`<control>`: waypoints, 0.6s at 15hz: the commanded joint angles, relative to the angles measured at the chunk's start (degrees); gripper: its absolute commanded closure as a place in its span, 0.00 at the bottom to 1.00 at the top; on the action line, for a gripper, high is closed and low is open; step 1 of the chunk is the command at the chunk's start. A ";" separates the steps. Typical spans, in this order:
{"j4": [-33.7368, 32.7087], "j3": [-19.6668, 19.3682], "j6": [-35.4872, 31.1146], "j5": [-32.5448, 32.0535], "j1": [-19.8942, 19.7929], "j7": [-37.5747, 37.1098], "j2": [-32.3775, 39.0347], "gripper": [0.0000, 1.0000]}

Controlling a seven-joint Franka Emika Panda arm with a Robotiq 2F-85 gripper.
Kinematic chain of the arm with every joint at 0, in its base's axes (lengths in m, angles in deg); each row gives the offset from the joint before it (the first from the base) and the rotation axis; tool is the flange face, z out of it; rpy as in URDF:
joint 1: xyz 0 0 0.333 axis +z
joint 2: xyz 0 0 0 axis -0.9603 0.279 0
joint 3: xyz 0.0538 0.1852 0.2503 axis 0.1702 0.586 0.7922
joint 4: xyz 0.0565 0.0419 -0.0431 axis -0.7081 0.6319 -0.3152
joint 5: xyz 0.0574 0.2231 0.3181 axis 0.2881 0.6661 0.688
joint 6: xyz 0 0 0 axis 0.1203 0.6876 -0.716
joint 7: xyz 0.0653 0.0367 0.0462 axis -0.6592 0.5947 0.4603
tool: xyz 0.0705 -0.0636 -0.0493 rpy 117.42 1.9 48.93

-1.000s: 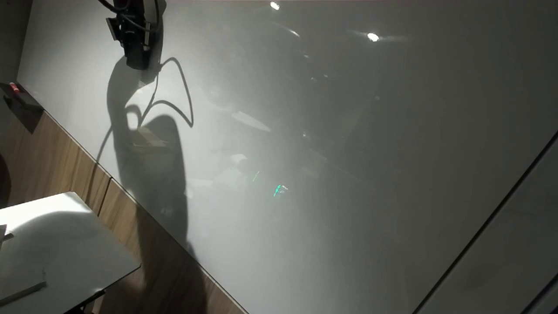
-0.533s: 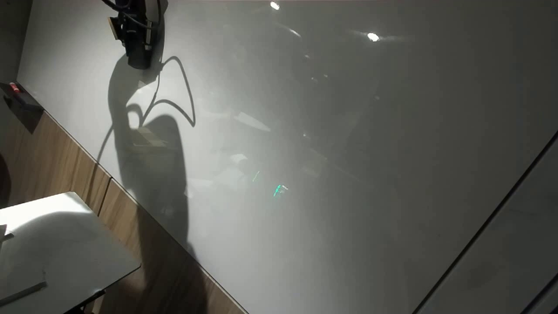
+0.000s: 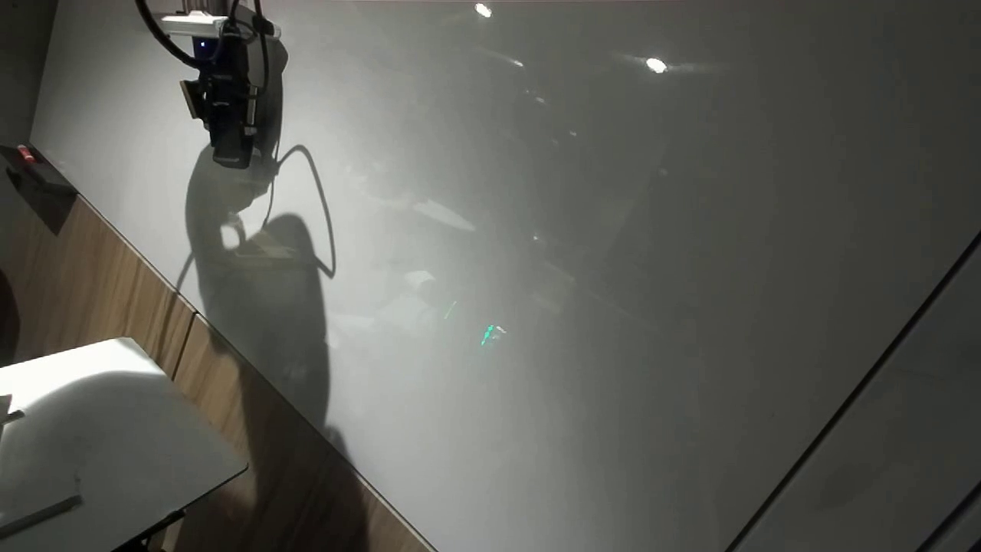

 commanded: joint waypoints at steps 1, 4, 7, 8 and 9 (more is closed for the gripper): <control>5.32 -1.15 -1.44 1.09 -1.93 0.26 -4.47 0.69; 12.13 -1.87 -1.37 2.33 -4.41 1.00 -10.90 0.69; 18.69 -3.09 -1.79 4.40 -7.83 2.63 -16.89 0.69; 20.99 -3.32 -2.12 5.16 -8.71 2.94 -18.66 0.69; 23.21 -3.32 -1.65 6.50 -9.27 3.39 -20.57 0.69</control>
